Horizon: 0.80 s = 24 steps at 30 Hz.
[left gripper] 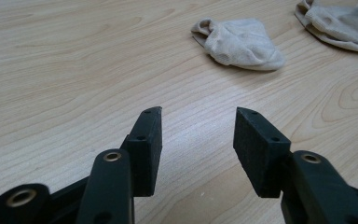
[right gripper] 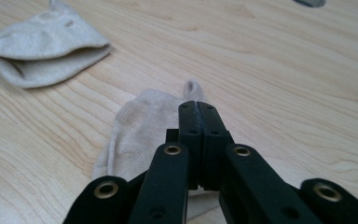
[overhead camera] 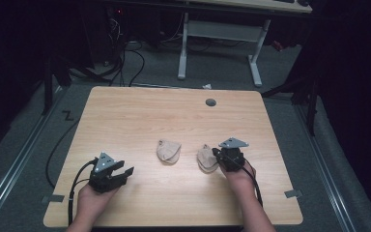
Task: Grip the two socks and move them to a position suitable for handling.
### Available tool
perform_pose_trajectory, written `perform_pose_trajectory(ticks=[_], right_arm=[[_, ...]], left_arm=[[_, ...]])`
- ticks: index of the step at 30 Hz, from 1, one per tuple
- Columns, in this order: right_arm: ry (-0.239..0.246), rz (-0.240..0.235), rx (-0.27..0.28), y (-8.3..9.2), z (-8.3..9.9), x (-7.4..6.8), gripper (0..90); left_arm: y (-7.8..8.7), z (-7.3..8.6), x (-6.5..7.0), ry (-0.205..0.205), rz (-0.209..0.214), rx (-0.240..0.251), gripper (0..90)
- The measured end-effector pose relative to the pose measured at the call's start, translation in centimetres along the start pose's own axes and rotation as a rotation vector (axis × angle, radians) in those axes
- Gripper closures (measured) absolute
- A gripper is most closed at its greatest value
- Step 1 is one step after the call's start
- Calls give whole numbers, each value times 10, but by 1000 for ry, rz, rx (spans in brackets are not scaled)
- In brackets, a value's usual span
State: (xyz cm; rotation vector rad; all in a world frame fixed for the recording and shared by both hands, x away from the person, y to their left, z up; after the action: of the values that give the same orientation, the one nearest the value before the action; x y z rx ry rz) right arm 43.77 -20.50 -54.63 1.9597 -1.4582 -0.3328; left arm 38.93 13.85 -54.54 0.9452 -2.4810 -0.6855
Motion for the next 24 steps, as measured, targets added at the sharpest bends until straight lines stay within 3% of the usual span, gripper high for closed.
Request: perform_pose_trajectory(ticks=[9,15,24], right_arm=[[5,6,-83,-13,26,-1,897],[-1,-13,-64,-4,38,-9,896],[49,-54,-49,18,51,-31,892]], left_arm=[[0,1,0,-3,-20,5,479],[-3,1,5,-18,-13,-6,478],[-4,2,12,-53,7,-17,477]])
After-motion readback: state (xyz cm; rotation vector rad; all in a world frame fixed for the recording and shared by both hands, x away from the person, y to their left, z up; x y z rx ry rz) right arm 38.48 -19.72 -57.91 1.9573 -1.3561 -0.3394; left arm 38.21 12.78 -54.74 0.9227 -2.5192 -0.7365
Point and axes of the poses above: each handheld gripper's, and its own axes: y roughly backward along the jaws, z roughly out of its underside, x roughly to its right, the point moved 8 cm from there along -y, roughly forward along the jaws, and after that the axes turned 10 degrees about z, right-handed, at the moved point
